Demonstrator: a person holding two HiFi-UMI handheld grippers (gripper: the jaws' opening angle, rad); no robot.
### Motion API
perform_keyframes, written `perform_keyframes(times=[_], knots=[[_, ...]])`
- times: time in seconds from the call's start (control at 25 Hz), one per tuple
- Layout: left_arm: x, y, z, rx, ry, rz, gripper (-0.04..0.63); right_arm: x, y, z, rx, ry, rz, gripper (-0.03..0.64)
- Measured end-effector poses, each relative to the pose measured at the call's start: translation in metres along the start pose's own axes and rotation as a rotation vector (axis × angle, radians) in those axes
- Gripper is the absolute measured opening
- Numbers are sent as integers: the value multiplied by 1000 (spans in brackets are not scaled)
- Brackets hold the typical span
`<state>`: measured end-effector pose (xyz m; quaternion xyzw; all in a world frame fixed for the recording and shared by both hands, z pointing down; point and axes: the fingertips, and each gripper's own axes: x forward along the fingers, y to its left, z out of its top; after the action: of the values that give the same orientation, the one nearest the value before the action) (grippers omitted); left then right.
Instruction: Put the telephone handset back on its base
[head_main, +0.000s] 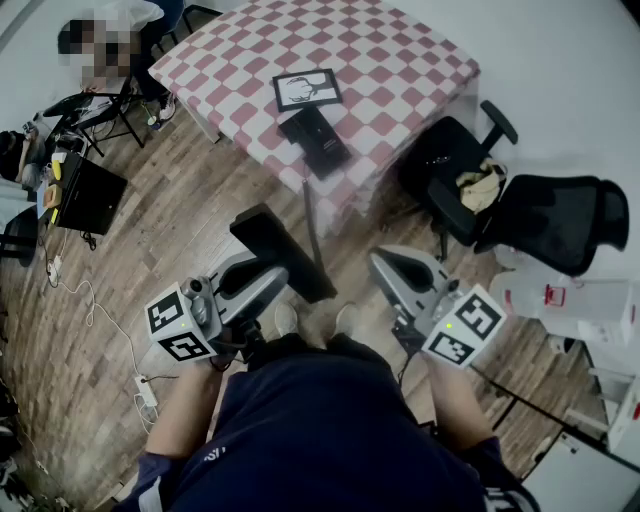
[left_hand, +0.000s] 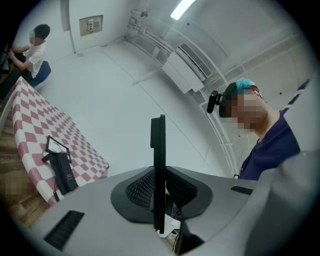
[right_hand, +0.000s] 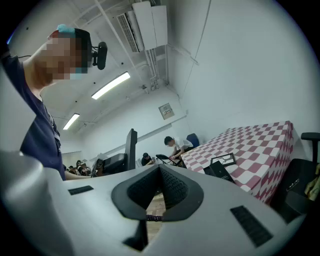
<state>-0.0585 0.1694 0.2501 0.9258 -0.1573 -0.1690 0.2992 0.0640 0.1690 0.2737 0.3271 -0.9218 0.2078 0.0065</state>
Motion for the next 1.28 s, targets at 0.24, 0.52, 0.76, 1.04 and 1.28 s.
perform_keyframes(times=[0.24, 0.52, 0.76, 1.04, 1.28], knots=[[4, -3, -4, 0, -8, 10, 92, -5, -2, 0, -2, 5, 11, 15], [17, -11, -16, 2, -18, 21, 92, -20, -7, 0, -9, 13, 20, 15], [27, -21, -31, 5, -29, 51, 92, -42, -16, -8, 30, 38, 33, 17], [41, -42, -47, 38, -42, 93, 92, -77, -24, -12, 27, 41, 49, 17], [42, -55, -58, 55, -48, 143, 92, -93, -24, -13, 34, 36, 73, 17]])
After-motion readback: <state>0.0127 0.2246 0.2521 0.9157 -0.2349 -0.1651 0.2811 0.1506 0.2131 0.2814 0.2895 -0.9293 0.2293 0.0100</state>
